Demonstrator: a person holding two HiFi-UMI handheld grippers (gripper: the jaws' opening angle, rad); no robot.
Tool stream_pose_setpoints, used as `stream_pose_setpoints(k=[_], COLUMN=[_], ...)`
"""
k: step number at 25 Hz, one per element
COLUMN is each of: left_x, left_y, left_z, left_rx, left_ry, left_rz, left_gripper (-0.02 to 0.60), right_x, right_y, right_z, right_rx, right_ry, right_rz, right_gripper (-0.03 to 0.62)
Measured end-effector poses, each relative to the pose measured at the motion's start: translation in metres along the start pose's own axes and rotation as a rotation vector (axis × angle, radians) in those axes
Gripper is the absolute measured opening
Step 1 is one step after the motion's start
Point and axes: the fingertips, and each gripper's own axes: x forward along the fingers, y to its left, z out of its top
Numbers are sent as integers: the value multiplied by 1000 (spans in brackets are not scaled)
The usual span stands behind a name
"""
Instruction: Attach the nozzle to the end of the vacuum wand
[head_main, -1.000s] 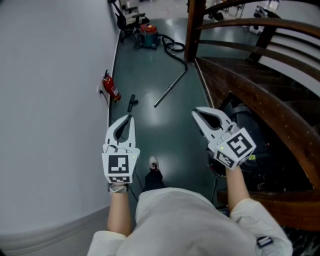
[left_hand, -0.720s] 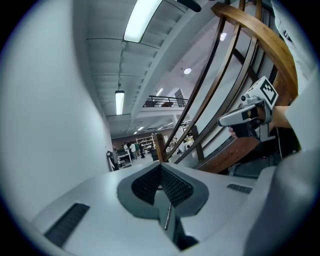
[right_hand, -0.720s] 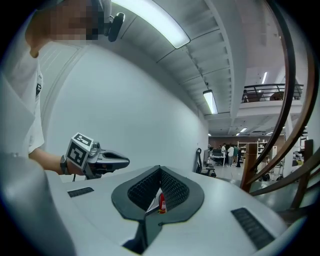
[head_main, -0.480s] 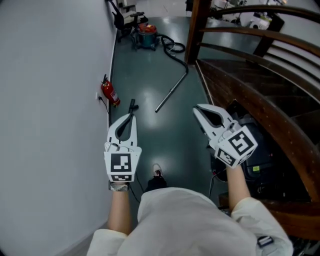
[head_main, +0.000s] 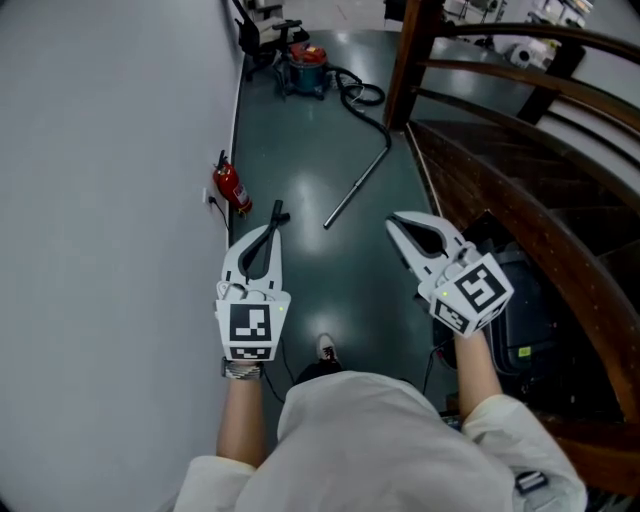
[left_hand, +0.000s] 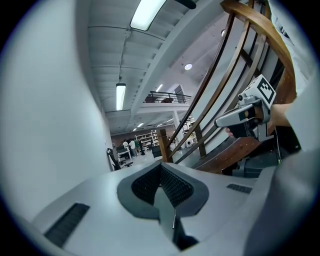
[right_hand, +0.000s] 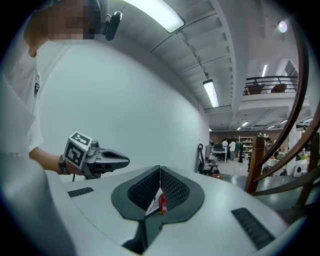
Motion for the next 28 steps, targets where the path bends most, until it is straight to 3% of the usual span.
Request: stream_pose_setpoints(k=[10,28], left_x=[22,85], left_y=[38,53], left_z=[-20,-39], left_rx=[-2,-29], left_ry=[24,55], left_rz=[6,-59], left_gripper=[0,0], right_x=[43,85], right_y=[-10,-55], right_z=[1,-16], right_rx=[-16,-7], right_ry=[13,59], right_rz=[9,-34], right_gripper=[28,28])
